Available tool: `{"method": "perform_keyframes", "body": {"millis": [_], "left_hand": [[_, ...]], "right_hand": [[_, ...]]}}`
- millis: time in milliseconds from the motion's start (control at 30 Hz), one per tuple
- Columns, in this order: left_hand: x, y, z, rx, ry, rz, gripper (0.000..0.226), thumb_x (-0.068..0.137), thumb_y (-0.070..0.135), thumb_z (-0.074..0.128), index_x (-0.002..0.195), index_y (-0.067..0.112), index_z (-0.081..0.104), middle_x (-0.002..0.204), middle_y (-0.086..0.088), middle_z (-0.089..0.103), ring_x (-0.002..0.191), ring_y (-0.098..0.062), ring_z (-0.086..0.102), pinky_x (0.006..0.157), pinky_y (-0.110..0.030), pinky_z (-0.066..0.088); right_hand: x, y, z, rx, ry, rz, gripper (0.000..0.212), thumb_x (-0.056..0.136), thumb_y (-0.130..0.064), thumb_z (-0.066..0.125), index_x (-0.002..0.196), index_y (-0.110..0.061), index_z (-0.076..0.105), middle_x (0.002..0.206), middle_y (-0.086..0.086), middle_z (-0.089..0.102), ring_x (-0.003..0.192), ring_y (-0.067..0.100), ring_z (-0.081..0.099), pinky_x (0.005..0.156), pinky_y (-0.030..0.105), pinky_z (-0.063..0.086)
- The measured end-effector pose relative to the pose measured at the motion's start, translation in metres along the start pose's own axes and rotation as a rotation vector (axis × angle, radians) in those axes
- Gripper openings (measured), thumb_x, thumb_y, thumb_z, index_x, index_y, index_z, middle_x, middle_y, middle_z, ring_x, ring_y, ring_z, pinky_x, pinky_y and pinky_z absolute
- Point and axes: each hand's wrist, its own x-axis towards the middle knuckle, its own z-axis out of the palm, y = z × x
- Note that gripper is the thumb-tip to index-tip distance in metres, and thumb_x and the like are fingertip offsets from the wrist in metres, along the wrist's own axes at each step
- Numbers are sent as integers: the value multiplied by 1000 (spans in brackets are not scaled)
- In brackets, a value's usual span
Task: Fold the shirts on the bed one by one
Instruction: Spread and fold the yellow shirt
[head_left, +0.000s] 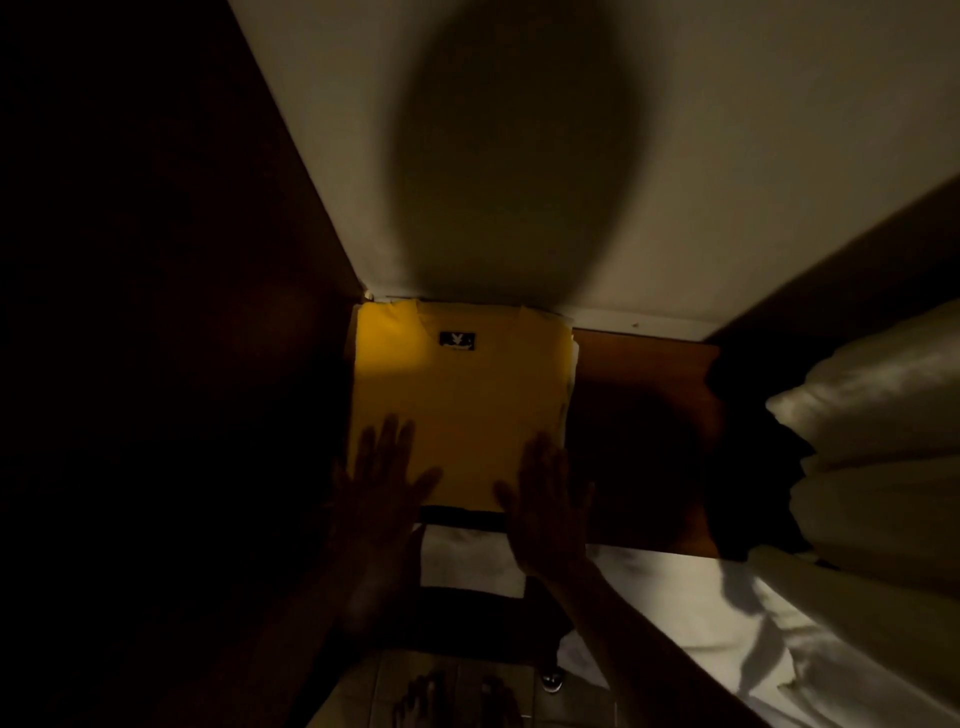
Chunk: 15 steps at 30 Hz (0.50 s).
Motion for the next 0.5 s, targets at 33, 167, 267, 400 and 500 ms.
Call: {"method": "perform_keyframes", "body": {"millis": [33, 167, 267, 400, 500], "left_hand": [[0, -2, -2, -4, -6, -19, 78, 99, 65, 23, 153, 31, -22, 159, 6, -31, 150, -18, -20, 120, -51, -7], [-9, -13, -9, -286, 7, -117, 66, 103, 51, 33, 157, 15, 21, 165, -13, 11, 151, -35, 13, 121, -56, 18], [-24, -13, -31, -344, -14, -121, 44, 105, 40, 40, 137, 11, 51, 144, -16, 46, 131, -36, 46, 108, -49, 40], [-55, 12, -85, -402, 141, -10, 73, 101, 46, -6, 145, 28, 50, 153, -5, 43, 140, -26, 42, 113, -40, 37], [-81, 38, -155, -279, 106, 28, 58, 104, 53, 28, 150, 20, 40, 157, -5, 37, 141, -28, 37, 113, -40, 33]], "right_hand": [[1, 4, -3, -10, -25, -4, 75, 92, -66, 4, 146, -29, -34, 153, -8, -39, 147, 16, -26, 116, 57, -19], [0, 9, -15, -35, -84, 21, 75, 99, -62, 11, 153, -23, -22, 162, 1, -26, 149, 21, -21, 116, 59, -17], [-9, 1, -30, -20, -102, 72, 70, 102, -57, 13, 157, -20, -11, 165, 3, -16, 151, 25, -17, 118, 59, -10], [-38, -27, -76, -38, -76, 30, 64, 105, -51, 15, 159, -22, -2, 166, 2, -12, 151, 25, -15, 118, 59, -5], [-65, -53, -147, -132, -56, -28, 57, 107, -41, 20, 159, -22, 7, 166, 8, -5, 152, 32, -7, 120, 60, 2]]}}
